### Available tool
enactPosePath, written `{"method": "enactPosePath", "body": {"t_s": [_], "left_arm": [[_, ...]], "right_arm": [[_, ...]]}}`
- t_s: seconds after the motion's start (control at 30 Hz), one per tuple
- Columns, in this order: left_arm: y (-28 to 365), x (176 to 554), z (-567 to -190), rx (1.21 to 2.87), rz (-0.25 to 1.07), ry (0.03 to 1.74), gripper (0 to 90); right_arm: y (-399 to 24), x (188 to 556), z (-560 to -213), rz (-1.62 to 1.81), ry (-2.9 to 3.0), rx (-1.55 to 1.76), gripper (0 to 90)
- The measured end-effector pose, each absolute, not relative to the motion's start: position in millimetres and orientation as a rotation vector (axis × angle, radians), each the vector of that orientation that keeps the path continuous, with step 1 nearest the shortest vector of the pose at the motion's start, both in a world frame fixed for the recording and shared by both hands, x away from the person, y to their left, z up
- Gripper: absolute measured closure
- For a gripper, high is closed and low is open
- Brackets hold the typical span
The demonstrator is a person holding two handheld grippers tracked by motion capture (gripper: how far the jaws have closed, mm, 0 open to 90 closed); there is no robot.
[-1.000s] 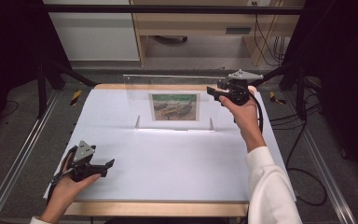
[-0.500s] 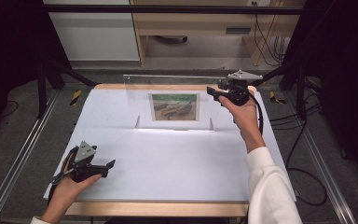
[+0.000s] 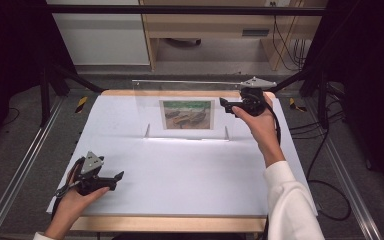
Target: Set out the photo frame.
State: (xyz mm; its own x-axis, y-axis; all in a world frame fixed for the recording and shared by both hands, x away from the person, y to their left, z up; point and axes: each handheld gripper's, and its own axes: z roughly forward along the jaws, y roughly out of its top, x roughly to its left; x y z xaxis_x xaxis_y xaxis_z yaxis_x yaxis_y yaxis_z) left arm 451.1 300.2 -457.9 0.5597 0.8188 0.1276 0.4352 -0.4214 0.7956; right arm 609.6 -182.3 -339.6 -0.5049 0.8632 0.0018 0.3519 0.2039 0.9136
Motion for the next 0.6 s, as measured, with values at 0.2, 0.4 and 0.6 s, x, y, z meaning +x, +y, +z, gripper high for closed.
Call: {"method": "enactPosePath", "body": {"t_s": [0.2,0.4,0.6], "left_arm": [[300.2,451.2,-458.1,2.059,0.669,1.004,8.9],[299.4,451.4,-458.7,2.061,0.673,1.009,8.5],[299.0,451.4,-458.9,2.058,0.678,1.014,8.4]], "right_arm": [[-180.4,606.2,-338.8,1.238,1.954,1.12,9.8],[-181.2,597.7,-338.0,1.242,1.933,1.114,8.4],[-185.5,585.4,-337.3,1.238,1.914,1.108,7.4]]}}
